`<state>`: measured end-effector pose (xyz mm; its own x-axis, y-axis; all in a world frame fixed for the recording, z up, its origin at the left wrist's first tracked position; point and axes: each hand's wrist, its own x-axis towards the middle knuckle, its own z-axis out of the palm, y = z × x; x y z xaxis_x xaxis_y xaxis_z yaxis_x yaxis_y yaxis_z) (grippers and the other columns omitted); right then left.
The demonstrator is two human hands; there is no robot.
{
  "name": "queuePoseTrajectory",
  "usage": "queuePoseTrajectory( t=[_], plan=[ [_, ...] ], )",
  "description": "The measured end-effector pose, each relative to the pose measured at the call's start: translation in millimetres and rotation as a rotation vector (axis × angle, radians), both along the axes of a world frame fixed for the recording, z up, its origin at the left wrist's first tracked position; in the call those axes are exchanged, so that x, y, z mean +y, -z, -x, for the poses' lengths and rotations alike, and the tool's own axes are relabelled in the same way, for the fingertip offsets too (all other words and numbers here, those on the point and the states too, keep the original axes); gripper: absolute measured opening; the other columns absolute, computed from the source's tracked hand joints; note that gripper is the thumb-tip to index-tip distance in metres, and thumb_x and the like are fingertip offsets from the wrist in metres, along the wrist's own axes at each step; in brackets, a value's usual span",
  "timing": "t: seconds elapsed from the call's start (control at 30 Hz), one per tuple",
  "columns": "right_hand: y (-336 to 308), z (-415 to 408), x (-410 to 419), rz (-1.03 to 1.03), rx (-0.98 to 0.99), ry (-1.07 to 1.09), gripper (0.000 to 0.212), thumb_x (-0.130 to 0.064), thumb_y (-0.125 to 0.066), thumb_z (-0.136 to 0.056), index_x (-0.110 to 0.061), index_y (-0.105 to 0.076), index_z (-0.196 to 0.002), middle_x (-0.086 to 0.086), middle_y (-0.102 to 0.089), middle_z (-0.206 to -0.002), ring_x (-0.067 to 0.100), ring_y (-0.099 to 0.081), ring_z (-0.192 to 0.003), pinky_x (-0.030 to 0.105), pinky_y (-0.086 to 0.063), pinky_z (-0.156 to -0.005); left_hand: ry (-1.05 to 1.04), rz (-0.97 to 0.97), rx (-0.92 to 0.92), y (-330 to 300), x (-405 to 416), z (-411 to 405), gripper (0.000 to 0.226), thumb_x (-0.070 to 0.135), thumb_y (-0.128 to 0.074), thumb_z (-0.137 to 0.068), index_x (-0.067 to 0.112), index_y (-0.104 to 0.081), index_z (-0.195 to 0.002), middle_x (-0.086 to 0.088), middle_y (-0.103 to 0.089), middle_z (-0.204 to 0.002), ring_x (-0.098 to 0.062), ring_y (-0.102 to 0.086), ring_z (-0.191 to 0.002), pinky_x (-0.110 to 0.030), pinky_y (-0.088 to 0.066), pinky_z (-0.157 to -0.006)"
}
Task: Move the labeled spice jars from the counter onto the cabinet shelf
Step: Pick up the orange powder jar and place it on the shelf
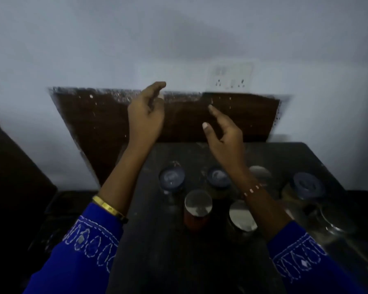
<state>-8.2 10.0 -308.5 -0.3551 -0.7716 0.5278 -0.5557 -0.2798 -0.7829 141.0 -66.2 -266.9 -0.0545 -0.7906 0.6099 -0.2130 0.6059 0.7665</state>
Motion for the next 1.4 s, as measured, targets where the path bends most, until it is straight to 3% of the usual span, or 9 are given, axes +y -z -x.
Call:
queuePoseTrajectory(
  t=[0.07, 0.13, 0.23, 0.43, 0.67, 0.8, 1.07, 1.23, 1.4],
  plan=[
    [32.7, 1.2, 19.6, -0.121, -0.039, 0.015, 0.047, -0.015, -0.059, -0.09, -0.007, -0.047, -0.135, 0.012, -0.051, -0.138, 0.013, -0.046, -0.126, 0.008, -0.039, -0.1, 0.021, -0.079, -0.049, 31.2, 16.5, -1.4, 0.033, 0.008, -0.047, -0.089, 0.004, -0.061, -0.118, 0.001, -0.062, -0.11, -0.008, -0.057, -0.102, 0.001, -0.04, -0.083],
    [61.0, 0.9, 36.7, -0.27, -0.033, 0.029, 0.051, -0.017, -0.061, -0.089, -0.009, -0.045, -0.136, 0.01, -0.049, -0.14, 0.018, -0.045, -0.13, 0.024, -0.038, -0.108, 0.053, -0.163, -0.09, 60.8, 33.3, -2.7, 0.031, 0.005, -0.048, -0.091, 0.004, -0.06, -0.119, 0.003, -0.06, -0.106, -0.009, -0.055, -0.098, 0.004, -0.038, -0.076],
    [88.3, -2.4, 52.9, -0.49, 0.054, -0.013, 0.058, -0.021, -0.062, -0.087, -0.012, -0.04, -0.14, 0.008, -0.042, -0.145, 0.021, -0.039, -0.134, 0.029, -0.033, -0.109, 0.055, -0.339, -0.111, 99.8, 53.3, -2.9, 0.031, 0.003, -0.047, -0.092, 0.005, -0.059, -0.122, 0.0, -0.061, -0.118, -0.006, -0.054, -0.107, 0.005, -0.039, -0.079],
    [112.9, -8.2, 51.5, -0.789, 0.4, -0.162, 0.077, -0.031, -0.064, -0.084, -0.018, -0.022, -0.148, 0.01, -0.027, -0.151, 0.026, -0.027, -0.139, 0.037, -0.029, -0.11, 0.088, -0.665, -0.153, 154.8, 76.5, -1.0, 0.032, 0.002, -0.049, -0.091, 0.002, -0.057, -0.122, -0.012, -0.06, -0.126, -0.015, -0.055, -0.114, -0.022, -0.044, -0.092],
    [137.7, -17.4, 48.3, -0.873, 0.573, -0.176, 0.089, -0.034, -0.071, -0.076, -0.015, -0.021, -0.148, 0.014, -0.034, -0.141, 0.031, -0.037, -0.129, 0.036, -0.033, -0.106, 0.109, -0.94, -0.256, 182.6, 89.4, -3.1, 0.034, -0.001, -0.048, -0.09, 0.0, -0.057, -0.123, -0.015, -0.059, -0.128, -0.025, -0.057, -0.112, -0.029, -0.044, -0.093],
    [134.0, -13.9, 44.4, -0.851, 0.497, -0.153, 0.087, -0.033, -0.076, -0.07, -0.016, -0.032, -0.143, 0.013, -0.041, -0.131, 0.03, -0.043, -0.122, 0.035, -0.038, -0.102, 0.11, -0.935, -0.261, 186.6, 90.4, -5.7, 0.035, -0.002, -0.048, -0.089, 0.002, -0.058, -0.122, -0.015, -0.062, -0.124, -0.006, -0.055, -0.074, -0.01, -0.042, -0.066],
    [51.7, -5.2, 31.4, -0.65, 0.214, -0.09, 0.083, -0.038, -0.077, -0.069, -0.024, -0.037, -0.14, 0.006, -0.039, -0.134, 0.022, -0.041, -0.123, 0.034, -0.039, -0.097, 0.254, -0.75, -0.031, 151.7, 91.7, -2.0, 0.033, 0.013, -0.052, -0.092, 0.018, -0.052, -0.125, -0.003, -0.057, -0.122, -0.019, -0.054, -0.115, -0.022, -0.049, -0.083],
    [-2.5, -5.0, 26.1, -0.393, 0.076, 0.021, 0.071, -0.047, -0.075, -0.069, -0.021, -0.051, -0.13, 0.004, -0.049, -0.132, 0.02, -0.047, -0.121, 0.025, -0.038, -0.084, 0.394, -0.419, -0.223, 124.0, 88.6, 8.6, 0.093, 0.053, -0.068, -0.07, 0.038, -0.011, -0.143, 0.016, -0.032, -0.132, 0.002, -0.044, -0.113, -0.015, -0.042, -0.085],
    [-37.7, -8.9, 25.4, -0.312, 0.015, 0.026, 0.066, -0.05, -0.071, -0.072, -0.021, -0.053, -0.129, 0.002, -0.052, -0.133, 0.017, -0.049, -0.12, 0.025, -0.038, -0.084, 0.231, -0.304, -0.099, 90.2, 79.9, 28.7, 0.099, 0.061, -0.07, -0.052, 0.034, -0.026, -0.136, 0.011, -0.036, -0.128, 0.006, -0.044, -0.109, -0.009, -0.038, -0.082]
  ],
)
